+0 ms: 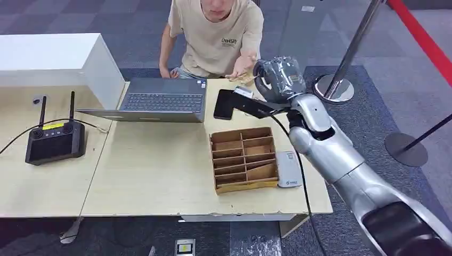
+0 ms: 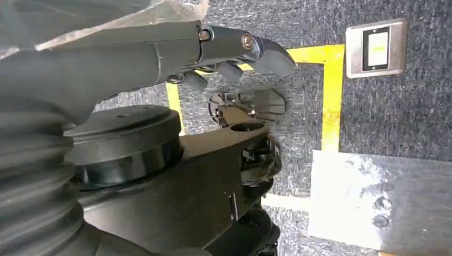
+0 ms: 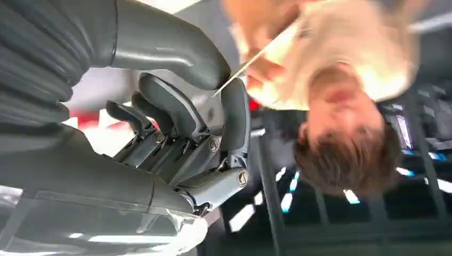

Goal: Pass the card to the sensor for recognition and then transmit it.

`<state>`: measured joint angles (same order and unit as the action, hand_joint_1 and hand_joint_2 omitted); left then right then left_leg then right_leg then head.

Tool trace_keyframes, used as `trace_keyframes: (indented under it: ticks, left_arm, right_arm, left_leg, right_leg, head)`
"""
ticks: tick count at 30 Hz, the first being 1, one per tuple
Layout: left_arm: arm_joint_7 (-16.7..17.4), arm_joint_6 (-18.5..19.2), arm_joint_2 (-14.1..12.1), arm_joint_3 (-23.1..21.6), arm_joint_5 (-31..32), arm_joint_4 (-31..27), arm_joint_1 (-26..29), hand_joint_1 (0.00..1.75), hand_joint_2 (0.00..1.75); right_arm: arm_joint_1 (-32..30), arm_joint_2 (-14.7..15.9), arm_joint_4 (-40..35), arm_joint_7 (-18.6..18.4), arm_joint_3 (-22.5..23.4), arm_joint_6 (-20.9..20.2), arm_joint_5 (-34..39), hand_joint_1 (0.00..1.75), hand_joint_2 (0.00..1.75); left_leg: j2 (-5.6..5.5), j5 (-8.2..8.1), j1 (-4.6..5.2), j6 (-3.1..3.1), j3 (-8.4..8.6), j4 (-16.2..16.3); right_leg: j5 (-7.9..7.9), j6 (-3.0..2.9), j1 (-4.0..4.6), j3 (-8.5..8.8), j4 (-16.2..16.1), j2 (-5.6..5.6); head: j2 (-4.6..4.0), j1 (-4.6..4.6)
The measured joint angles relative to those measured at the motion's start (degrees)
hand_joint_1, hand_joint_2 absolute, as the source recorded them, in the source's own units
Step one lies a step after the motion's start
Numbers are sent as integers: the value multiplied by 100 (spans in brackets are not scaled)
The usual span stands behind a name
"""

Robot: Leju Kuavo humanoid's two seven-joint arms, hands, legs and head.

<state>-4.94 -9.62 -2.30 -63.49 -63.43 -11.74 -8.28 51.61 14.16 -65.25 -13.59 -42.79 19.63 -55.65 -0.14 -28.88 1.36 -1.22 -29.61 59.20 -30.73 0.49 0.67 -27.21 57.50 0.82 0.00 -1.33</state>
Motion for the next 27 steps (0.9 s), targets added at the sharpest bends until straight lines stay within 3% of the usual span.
trace_keyframes:
  ticks: [8,17,27]
  left_arm:
    - [42,9,-20,-52,15,2,9,0,175]
    - [-30,9,-37,-59,9,7,0,0,175]
    - [11,-2,-74,-76,39,7,-9,0,175]
  right_arm:
    - [167,11,328,-265,-648,-471,-1565,175,175]
    - [258,70,531,-400,-1082,-650,-2146,175,175]
    - [210,208,617,-453,-1157,-545,-2202,175,175]
  left_leg:
    - [0,0,-1,0,1,0]
    - [2,0,-1,0,2,1]
    - [2,0,-1,0,5,2]
  right_leg:
    - [0,0,1,-1,0,0]
    - [0,0,0,-1,0,0]
    - [1,0,0,0,-1,-1]
  head:
    - [0,2]
    - [0,2]
    - [-2,2]
